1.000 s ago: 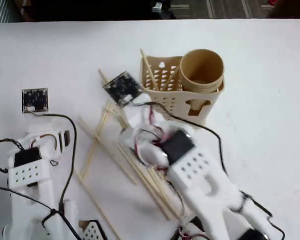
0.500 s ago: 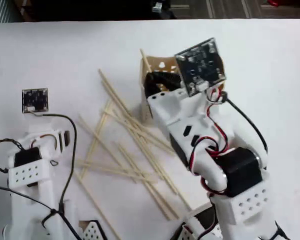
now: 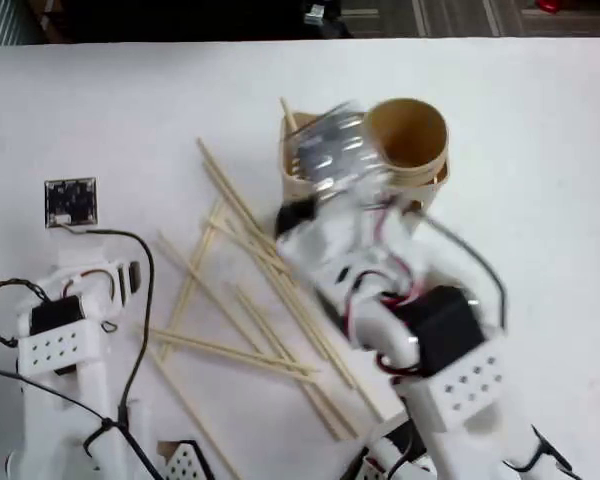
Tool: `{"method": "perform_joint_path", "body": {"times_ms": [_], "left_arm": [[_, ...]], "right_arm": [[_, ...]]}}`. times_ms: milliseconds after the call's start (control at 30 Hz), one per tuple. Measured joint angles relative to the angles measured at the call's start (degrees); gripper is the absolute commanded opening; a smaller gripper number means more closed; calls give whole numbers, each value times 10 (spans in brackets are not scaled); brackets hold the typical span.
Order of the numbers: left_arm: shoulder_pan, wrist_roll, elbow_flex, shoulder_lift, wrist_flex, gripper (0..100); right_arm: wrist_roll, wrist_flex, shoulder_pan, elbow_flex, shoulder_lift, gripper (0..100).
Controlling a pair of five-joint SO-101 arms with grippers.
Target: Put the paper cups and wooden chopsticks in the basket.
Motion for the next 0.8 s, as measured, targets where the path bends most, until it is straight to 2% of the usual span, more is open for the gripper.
{"method": "perform_joint_path", "body": {"times_ms": [100, 233, 333, 467, 567, 800], "left_arm": [[-4, 0, 0, 0, 0, 231], [-20, 0, 0, 0, 0, 231], [-20, 0, 0, 0, 0, 231], [-23, 0, 0, 0, 0, 231], [-23, 0, 0, 0, 0, 231], [-23, 0, 0, 0, 0, 232]], "right_arm": [[29, 4, -36, 66, 0, 25], [36, -4, -64, 148, 7, 97], [36, -27, -73, 189, 47, 108], [31, -55, -104, 197, 138, 112], [-6, -91, -123, 198, 212, 112], [-33, -182, -126, 198, 363, 112]]}}
